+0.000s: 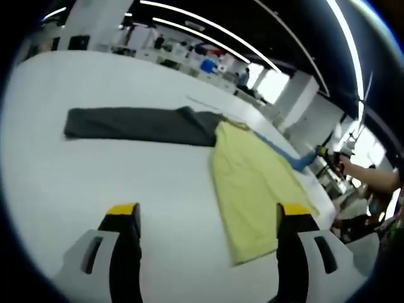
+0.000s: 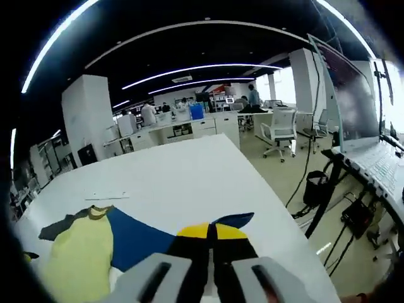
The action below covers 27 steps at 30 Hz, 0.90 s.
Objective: Fold the garment on the visible template until the final outline fits inside the template.
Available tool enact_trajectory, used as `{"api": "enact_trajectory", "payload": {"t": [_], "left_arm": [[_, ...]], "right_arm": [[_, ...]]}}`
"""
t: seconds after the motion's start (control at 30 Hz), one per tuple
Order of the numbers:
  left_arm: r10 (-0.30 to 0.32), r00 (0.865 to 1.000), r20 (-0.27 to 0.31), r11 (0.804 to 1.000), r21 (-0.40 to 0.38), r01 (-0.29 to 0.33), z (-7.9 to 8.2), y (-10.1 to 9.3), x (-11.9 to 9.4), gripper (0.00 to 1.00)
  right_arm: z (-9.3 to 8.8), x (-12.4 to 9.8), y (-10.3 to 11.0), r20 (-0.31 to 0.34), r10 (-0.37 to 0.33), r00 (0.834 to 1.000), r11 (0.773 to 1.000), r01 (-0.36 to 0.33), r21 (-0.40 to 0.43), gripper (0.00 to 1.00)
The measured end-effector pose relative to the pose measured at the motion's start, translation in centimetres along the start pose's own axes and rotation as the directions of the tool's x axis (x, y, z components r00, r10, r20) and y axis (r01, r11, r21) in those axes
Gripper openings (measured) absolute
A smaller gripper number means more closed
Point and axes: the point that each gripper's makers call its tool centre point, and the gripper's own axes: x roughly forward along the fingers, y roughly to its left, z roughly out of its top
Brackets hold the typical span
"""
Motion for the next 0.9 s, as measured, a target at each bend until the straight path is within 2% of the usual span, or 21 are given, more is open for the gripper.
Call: {"api": "enact_trajectory", "payload": {"t": [0.13, 0.2, 0.3, 0.4, 0.57, 0.73, 0.9], "left_arm": [[-0.01, 1.0, 0.007, 1.0, 0.011, 0.009, 0.0, -0.3, 0.1, 0.85], [-0.014, 1.0, 0.005, 1.0, 0.018, 0.014, 0.0, -0.5, 0.1, 0.85], [-0.019, 1.0, 0.014, 1.0, 0.015, 0.019, 0.0, -0.5, 0.1, 0.85], [-0.018, 1.0, 0.021, 1.0, 0.008, 0.018, 0.0, -0.4, 0.0, 0.84], [-0.012, 0.999, 0.039, 1.0, -0.007, 0.012, 0.3, 0.0, -0.1, 0.84], [-0.008, 0.998, 0.056, 1.0, -0.022, 0.01, 0.7, 0.1, -0.1, 0.84], [-0.011, 0.998, 0.057, 1.0, -0.025, 0.013, 0.7, 0.2, 0.1, 0.83]], "right_arm": [[2.0, 1.7, 5.1, 0.02, 0.122, 0.992, 0.991, -0.121, -0.059, 0.0], [2.6, 2.6, 7.8, 0.012, 0.185, 0.983, 0.977, -0.183, -0.105, 0.0], [2.6, 3.8, 11.6, -0.016, 0.263, 0.965, 0.951, -0.262, -0.163, 0.0], [2.6, 4.9, 14.8, -0.024, 0.319, 0.947, 0.931, -0.318, -0.178, 0.0], [2.1, 6.2, 19.7, -0.046, 0.404, 0.914, 0.891, -0.404, -0.206, 0.0], [2.1, 6.7, 24.8, -0.049, 0.489, 0.871, 0.849, -0.488, -0.203, 0.0], [2.6, 7.0, 29.6, -0.048, 0.57, 0.82, 0.799, -0.567, -0.201, 0.0]]}}
